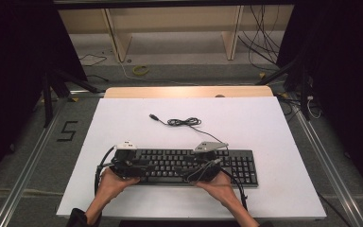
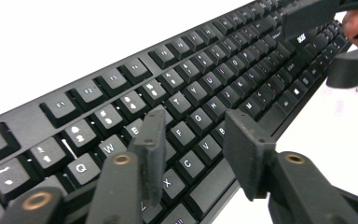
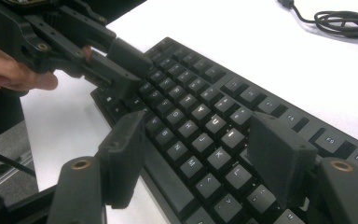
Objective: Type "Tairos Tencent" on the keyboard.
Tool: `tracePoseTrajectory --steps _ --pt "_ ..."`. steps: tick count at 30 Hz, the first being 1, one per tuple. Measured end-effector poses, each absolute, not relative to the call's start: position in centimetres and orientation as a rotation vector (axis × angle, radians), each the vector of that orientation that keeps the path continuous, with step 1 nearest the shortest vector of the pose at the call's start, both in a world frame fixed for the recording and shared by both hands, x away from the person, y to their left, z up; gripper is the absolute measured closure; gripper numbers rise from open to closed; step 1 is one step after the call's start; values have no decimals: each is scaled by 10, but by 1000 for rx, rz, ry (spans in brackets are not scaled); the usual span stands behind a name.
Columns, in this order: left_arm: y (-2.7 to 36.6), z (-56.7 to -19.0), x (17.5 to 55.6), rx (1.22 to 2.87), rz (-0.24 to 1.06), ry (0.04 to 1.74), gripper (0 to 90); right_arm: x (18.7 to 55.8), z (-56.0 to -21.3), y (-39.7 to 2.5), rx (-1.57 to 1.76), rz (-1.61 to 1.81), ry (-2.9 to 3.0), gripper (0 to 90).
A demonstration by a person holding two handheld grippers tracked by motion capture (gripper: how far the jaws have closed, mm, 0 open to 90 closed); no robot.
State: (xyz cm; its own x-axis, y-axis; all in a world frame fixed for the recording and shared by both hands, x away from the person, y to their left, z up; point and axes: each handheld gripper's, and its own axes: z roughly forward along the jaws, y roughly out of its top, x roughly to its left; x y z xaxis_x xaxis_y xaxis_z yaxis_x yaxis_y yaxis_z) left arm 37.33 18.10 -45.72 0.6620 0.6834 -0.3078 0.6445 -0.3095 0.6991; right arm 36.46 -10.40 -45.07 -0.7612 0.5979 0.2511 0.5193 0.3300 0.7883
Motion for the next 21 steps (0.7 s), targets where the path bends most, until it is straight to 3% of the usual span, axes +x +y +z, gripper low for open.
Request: tracePoseTrajectory --steps 21 --pt "184 -454 375 1988 91 1059 396 365 -452 -104 1048 1429 2493 376"
